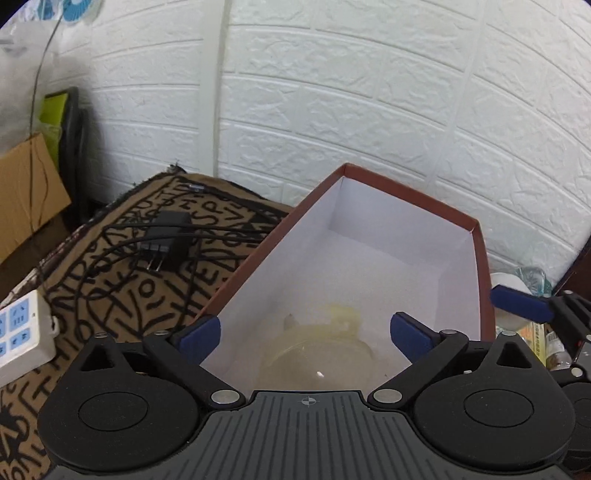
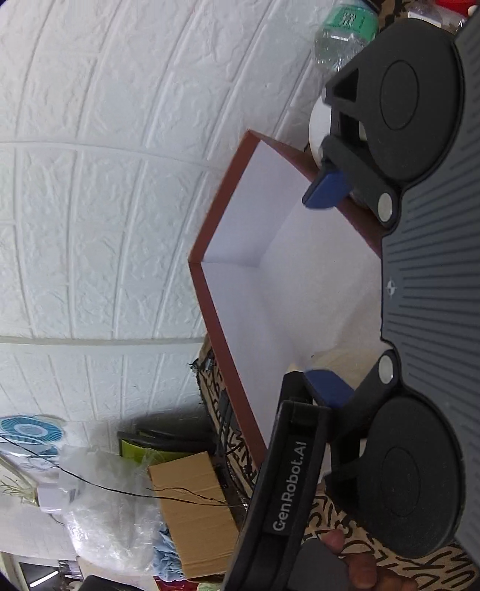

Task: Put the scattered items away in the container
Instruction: 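Withdraw the left gripper from the shoebox back over the rug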

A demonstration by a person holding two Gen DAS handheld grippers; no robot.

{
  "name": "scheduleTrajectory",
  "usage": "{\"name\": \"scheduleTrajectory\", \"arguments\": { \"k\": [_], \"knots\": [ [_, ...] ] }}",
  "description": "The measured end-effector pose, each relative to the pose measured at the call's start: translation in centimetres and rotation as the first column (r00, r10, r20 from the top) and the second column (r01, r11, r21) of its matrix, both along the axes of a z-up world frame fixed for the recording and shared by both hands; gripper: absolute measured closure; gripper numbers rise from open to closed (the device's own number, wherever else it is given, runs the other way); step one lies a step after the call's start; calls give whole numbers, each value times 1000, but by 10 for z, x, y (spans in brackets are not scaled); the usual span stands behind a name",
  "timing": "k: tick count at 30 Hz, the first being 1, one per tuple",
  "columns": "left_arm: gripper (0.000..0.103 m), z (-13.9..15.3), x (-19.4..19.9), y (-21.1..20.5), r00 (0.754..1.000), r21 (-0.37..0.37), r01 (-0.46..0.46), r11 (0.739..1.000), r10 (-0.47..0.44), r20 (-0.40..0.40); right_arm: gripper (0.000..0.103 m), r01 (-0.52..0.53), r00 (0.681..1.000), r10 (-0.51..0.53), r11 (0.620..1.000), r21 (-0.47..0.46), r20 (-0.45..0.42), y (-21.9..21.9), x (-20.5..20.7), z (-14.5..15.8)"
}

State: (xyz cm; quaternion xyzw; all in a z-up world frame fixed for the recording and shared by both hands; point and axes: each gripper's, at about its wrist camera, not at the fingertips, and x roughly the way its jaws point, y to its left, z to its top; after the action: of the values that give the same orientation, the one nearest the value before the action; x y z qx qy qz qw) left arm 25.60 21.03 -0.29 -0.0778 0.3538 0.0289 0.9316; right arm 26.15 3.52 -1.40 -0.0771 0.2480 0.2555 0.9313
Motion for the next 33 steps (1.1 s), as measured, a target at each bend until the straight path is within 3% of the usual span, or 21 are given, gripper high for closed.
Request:
{"name": "scheduleTrajectory", "arguments": {
  "k": [23,33],
  "knots": [
    [0,52,-96,-67,993,21,62,998,-64,96,1,66,994,-67,998,7,91,-53,-87,42],
    [0,46,-146,-102,985,22,115,993,-117,127,0,121,990,-123,992,30,69,-93,-134,37]
  ]
}}
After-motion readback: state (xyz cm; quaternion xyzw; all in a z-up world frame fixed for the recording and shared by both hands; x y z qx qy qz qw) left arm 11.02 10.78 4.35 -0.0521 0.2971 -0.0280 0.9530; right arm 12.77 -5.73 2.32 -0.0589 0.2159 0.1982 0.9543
